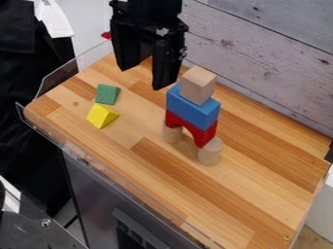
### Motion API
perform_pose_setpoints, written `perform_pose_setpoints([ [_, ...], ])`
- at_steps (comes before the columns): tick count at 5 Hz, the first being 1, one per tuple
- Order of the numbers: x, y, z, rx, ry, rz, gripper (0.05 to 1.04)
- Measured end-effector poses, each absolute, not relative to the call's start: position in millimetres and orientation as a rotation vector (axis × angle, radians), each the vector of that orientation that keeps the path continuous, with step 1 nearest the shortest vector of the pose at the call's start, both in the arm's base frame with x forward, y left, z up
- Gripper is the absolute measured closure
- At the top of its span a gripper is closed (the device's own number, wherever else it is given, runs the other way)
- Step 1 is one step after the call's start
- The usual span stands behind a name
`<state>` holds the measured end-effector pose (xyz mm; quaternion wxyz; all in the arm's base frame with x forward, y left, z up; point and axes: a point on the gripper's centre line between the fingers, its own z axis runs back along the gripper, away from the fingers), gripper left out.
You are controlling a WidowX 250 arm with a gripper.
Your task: Remove the cube off of the tower and put it on the left side of the table
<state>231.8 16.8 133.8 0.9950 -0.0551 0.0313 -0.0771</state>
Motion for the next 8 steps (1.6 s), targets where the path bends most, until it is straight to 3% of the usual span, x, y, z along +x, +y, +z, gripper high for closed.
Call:
perform_pose_setpoints([
  [3, 229.7, -2.8, 127.6, -0.094, 0.1, -0.207, 0.083],
  [5, 250.6, -17.1, 124.3, -0.093, 0.135, -0.19, 0.083],
  [8, 265.7, -12.0, 135.1, -0.112, 0.102, -0.158, 0.083],
])
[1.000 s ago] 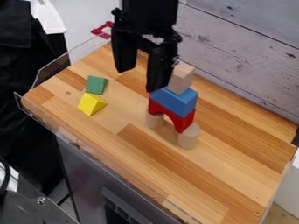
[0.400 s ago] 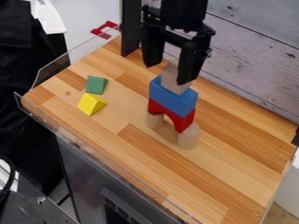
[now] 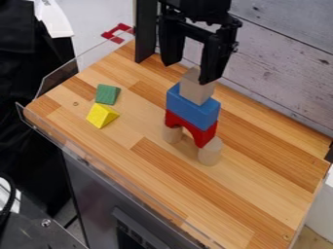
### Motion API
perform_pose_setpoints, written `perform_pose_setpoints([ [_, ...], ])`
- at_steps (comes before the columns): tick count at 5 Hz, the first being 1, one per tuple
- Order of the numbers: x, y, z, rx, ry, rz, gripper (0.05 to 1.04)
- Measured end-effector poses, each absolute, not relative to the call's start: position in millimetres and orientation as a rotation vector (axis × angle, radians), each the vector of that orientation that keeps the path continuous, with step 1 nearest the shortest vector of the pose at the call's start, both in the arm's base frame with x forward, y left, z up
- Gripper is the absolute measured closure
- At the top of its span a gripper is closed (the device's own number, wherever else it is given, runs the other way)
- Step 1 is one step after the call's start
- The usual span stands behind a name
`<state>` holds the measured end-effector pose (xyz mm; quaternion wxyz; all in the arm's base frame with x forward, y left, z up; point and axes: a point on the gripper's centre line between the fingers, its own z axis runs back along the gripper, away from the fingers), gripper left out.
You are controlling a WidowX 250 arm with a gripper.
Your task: Remove the cube off of the tower and put it on the left side of the table
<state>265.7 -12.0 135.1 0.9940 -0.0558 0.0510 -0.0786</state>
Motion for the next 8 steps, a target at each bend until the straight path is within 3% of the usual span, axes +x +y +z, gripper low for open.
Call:
perform_pose_setpoints([
  [5, 271.3, -15.7, 114.2, -0.11, 0.177, -0.147, 0.083],
  [6, 272.5, -17.1, 113.7, -0.115, 0.171, -0.143, 0.139],
  [7, 274.0, -17.4, 113.5, -0.119, 0.161, -0.14, 0.42],
  [8, 274.9, -17.6, 113.7, -0.12, 0.156, -0.14, 0.536],
])
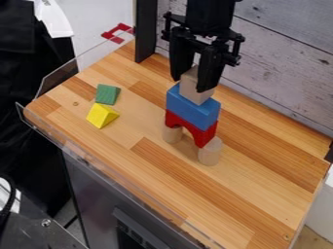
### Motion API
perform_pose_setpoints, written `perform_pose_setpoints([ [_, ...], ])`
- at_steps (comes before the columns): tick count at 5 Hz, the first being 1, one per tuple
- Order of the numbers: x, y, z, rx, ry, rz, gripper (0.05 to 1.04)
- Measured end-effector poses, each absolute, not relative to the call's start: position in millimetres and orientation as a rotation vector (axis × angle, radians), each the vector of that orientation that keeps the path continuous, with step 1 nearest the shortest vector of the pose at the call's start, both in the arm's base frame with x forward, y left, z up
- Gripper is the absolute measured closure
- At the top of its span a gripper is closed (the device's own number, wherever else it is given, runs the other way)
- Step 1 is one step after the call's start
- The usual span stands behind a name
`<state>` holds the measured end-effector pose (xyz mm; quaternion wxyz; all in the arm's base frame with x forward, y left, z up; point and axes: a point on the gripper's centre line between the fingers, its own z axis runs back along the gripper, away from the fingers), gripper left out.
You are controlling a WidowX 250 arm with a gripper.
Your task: Remove the cube off of the tower and put it on the left side of the table
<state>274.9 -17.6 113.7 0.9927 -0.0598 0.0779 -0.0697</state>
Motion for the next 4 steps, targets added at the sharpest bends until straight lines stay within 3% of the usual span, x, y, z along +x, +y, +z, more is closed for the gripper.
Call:
perform_pose_setpoints([
  [2, 270.4, -7.5, 125.7, -0.125, 0.121, -0.105, 0.536],
  [4, 267.5, 50.9, 152.1, -0.133, 0.026, 0.015, 0.536],
])
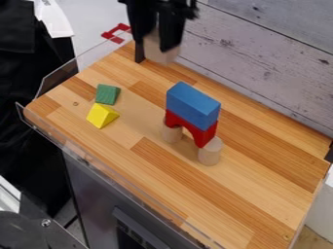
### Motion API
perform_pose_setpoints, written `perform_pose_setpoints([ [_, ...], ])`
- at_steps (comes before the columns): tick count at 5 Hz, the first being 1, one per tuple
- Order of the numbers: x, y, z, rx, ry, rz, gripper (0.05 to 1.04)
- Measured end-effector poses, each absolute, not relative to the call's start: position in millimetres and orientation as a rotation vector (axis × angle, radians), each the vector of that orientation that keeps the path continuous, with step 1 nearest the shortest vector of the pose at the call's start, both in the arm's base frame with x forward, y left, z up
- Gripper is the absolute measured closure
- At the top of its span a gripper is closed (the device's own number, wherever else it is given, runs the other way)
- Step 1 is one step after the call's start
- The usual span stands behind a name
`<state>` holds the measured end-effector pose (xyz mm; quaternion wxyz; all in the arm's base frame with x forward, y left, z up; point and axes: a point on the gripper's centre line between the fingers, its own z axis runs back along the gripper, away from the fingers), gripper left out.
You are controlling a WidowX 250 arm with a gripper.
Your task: Remove the cube off of the tower and put it on the left side of the table
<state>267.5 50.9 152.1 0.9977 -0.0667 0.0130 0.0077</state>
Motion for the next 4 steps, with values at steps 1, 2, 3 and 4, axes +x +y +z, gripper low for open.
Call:
perform_pose_setpoints([
  [1, 277.2, 78.4, 135.2, -0.142, 0.074, 0.057, 0.536],
  [2, 287.0, 92.3, 115.7, -0.107, 0.106, 0.045, 0.536],
  [3, 290.8, 102.2, 100.9, -0.123, 0.139, 0.045, 0.536],
  [4, 291.7, 114.4, 84.2, -0.151, 0.168, 0.066, 0.536],
])
